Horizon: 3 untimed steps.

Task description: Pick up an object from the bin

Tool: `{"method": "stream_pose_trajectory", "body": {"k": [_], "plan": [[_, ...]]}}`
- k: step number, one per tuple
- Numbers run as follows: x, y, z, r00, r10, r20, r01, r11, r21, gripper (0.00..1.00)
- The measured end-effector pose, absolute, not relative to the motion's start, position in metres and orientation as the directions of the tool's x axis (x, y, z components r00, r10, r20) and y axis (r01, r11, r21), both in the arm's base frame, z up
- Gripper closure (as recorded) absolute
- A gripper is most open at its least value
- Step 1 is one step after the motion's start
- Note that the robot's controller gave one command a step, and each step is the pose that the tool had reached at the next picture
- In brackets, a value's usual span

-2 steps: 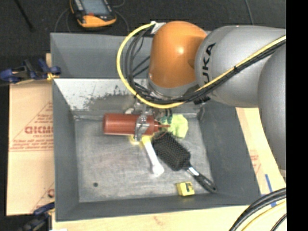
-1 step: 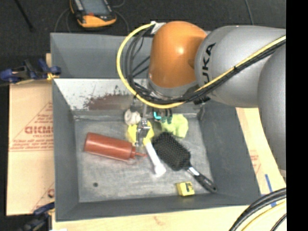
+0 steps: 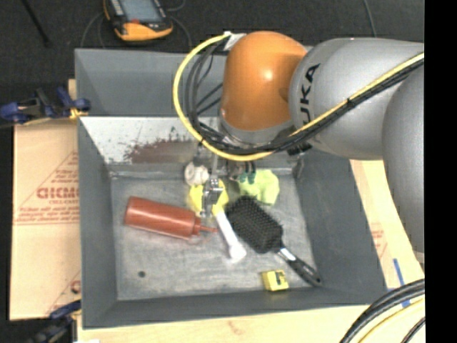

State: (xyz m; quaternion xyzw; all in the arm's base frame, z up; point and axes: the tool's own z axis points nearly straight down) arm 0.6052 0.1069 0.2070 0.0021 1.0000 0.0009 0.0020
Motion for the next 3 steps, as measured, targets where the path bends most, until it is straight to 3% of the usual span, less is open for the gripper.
{"method": "stream_pose_trajectory", "body": {"k": [1, 2, 3], "plan": [[0.582, 0.110, 0.162, -1.000, -0.030, -0.011, -0.030, 1.000, 0.001, 0.00], [0.552, 0.155, 0.081, -0.981, -0.194, 0.001, -0.194, 0.981, -0.010, 1.00], [0.552, 0.155, 0.081, -0.981, -0.193, 0.001, -0.193, 0.981, -0.010, 1.00]]}}
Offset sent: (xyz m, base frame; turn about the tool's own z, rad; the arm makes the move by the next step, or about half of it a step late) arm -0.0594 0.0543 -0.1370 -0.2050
